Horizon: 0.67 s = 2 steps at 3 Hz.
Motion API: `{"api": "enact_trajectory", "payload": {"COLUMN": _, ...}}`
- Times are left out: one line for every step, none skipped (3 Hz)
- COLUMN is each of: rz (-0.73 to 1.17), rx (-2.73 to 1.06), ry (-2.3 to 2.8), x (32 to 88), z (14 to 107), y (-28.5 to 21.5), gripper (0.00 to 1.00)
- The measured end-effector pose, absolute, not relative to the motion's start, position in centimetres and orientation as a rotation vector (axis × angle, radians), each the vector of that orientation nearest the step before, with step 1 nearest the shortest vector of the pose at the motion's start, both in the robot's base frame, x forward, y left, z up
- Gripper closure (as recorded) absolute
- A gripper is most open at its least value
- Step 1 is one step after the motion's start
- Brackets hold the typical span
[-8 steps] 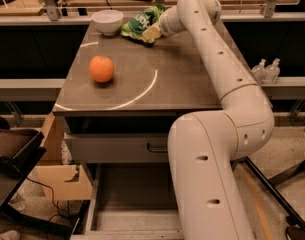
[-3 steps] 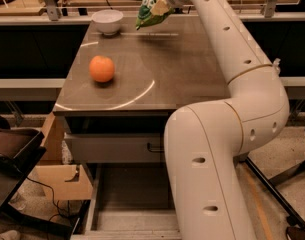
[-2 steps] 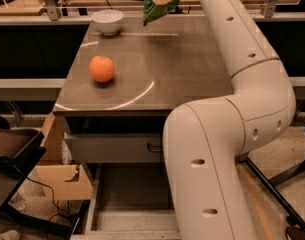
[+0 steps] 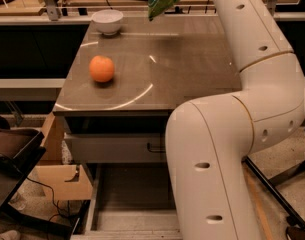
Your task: Place green rice chip bag into middle drawer
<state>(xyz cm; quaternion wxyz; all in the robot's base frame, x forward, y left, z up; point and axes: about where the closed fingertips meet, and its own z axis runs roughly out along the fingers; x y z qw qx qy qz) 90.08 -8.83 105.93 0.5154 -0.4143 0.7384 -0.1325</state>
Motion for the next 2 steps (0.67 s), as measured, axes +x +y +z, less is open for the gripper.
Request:
{"api": "enact_trajectory", "payload": {"rz": -0.325, "rx": -1.016, "ry": 1.767, "x": 89.49, "z": 106.5, "y": -9.04, "gripper": 1.0}}
{"api": "enact_trajectory", "payload": {"rz": -0.305, "rx": -1.059, "ry": 1.76, "x": 89.17, "z": 105.79, "y": -8.76, "gripper": 1.0}}
